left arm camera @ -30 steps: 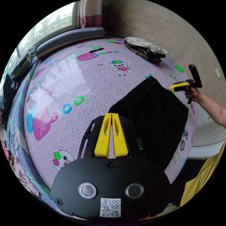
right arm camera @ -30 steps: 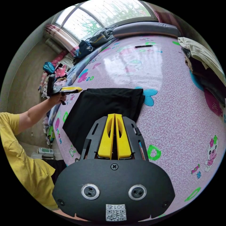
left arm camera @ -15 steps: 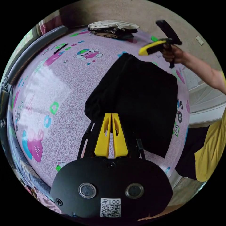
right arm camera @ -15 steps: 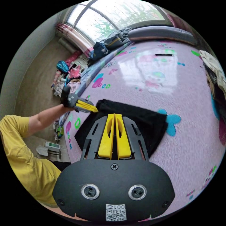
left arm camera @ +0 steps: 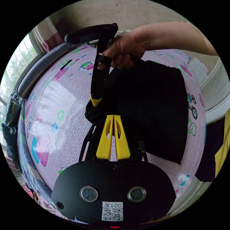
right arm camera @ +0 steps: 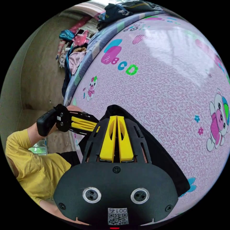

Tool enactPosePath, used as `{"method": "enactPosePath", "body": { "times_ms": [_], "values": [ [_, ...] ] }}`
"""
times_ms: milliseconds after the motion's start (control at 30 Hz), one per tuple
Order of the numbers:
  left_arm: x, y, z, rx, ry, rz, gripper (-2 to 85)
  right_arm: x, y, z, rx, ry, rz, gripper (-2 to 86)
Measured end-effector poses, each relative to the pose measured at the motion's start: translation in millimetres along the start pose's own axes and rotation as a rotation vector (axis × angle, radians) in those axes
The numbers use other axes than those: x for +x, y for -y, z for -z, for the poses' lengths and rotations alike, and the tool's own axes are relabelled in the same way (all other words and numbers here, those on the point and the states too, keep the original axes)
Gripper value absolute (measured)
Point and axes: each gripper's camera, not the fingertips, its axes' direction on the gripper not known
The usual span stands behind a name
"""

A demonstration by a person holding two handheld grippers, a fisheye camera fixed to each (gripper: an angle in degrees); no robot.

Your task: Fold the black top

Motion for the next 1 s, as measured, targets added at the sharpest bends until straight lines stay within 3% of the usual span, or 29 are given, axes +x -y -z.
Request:
{"method": "enactPosePath", "body": {
  "times_ms": [167, 300, 433, 533, 667, 867, 1000],
  "values": [
    [-7.1, -8.6, -12.1, 0.024, -0.037, 0.039, -1.5, 15.1, 13.7, 0.3, 0.097, 0.113, -0.056, -0.2],
    [-10.7, -13.3, -21.1, 0.033, -0.055, 0.045, -1.5, 59.7, -21.6, 30.4, 0.461, 0.343, -0.247, -0.1],
    [-16.3, -18.8, -32.6, 0.042, -0.081, 0.055, -1.5, 49.8, -20.6, 20.8, 0.312, 0.260, -0.161, 0.0],
    [-19.8, -22.4, -41.1, 0.047, -0.094, 0.067, -1.5, 32.9, -8.4, -2.2, 0.161, 0.309, -0.036, 0.0],
    [-25.8, -27.1, -53.7, 0.047, -0.118, 0.102, -1.5, 33.2, -2.6, -3.8, 0.227, -0.005, -0.152, 0.0],
    [-40.3, -39.9, -60.0, 0.125, -0.160, 0.223, -1.5, 11.2, -60.8, 42.1, 0.371, -0.070, -0.021, 0.0],
    [-51.7, -44.2, -67.7, 0.168, -0.204, 0.284, -1.5, 26.2, -149.9, 69.0, 0.373, -0.209, -0.128, 0.0]
  ]
}}
